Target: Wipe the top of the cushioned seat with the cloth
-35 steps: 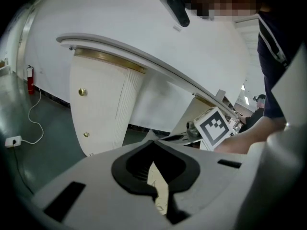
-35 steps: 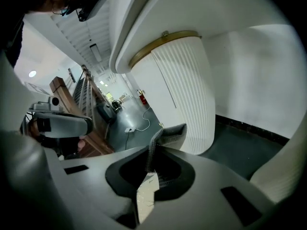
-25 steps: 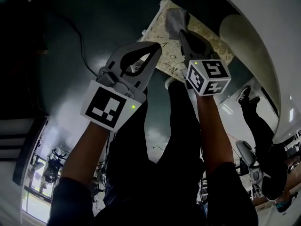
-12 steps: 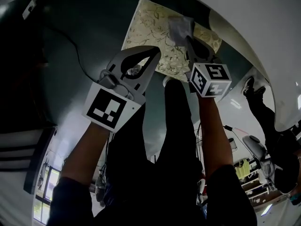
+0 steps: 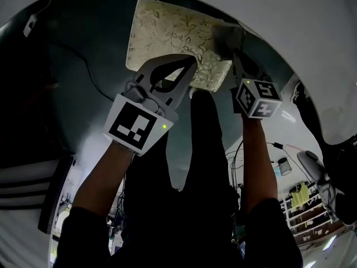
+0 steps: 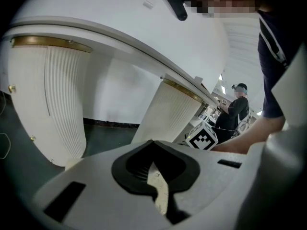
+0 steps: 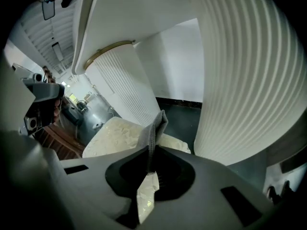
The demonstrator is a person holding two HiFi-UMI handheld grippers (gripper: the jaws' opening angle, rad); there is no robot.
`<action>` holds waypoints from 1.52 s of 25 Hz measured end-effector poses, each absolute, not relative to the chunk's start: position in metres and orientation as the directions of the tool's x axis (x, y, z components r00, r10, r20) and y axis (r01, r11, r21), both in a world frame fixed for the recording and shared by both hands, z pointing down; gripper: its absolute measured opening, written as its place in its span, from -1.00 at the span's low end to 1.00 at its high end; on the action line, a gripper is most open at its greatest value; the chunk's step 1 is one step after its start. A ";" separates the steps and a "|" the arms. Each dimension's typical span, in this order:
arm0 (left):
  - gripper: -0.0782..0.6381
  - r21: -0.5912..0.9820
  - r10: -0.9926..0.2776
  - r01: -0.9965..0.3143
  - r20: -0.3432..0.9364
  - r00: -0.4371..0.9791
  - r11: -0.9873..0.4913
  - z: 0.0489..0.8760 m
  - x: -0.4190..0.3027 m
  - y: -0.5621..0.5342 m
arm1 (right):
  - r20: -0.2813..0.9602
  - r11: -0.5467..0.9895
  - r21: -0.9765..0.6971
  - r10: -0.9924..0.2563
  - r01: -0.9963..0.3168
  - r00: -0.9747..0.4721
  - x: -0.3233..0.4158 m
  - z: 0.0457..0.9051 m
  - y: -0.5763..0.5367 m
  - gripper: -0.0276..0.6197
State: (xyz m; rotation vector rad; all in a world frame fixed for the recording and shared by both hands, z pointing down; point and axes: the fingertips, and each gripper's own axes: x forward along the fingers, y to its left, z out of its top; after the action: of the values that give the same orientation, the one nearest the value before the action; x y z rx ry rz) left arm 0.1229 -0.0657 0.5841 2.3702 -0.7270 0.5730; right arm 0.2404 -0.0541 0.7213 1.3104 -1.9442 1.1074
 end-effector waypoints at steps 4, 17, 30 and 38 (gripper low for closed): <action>-0.76 0.412 -0.342 -0.594 0.538 0.771 -0.691 0.582 0.145 -0.059 | 0.800 0.155 -0.315 -0.488 -0.936 -0.350 0.268 0.719 -0.044 -0.82; -0.76 0.405 -0.390 -0.621 0.519 0.761 -0.671 0.557 0.107 -0.057 | 0.740 0.225 -0.347 -0.531 -0.911 -0.413 0.218 0.675 -0.053 -0.82; -0.76 0.404 -0.498 -0.732 0.545 0.675 -0.549 0.565 -0.045 -0.049 | 0.681 0.410 -0.437 -0.431 -0.801 -0.592 0.014 0.670 -0.065 -0.82; -0.76 0.410 -0.505 -0.751 0.563 0.655 -0.517 0.580 -0.088 -0.039 | 0.711 0.424 -0.445 -0.368 -0.789 -0.599 -0.030 0.700 -0.051 -0.82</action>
State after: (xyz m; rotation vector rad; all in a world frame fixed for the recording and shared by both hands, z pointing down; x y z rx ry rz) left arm -0.0884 -0.0391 0.5804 2.2296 -0.9694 0.4991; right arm -0.0303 -0.0512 0.7005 0.9751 -2.1644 1.0736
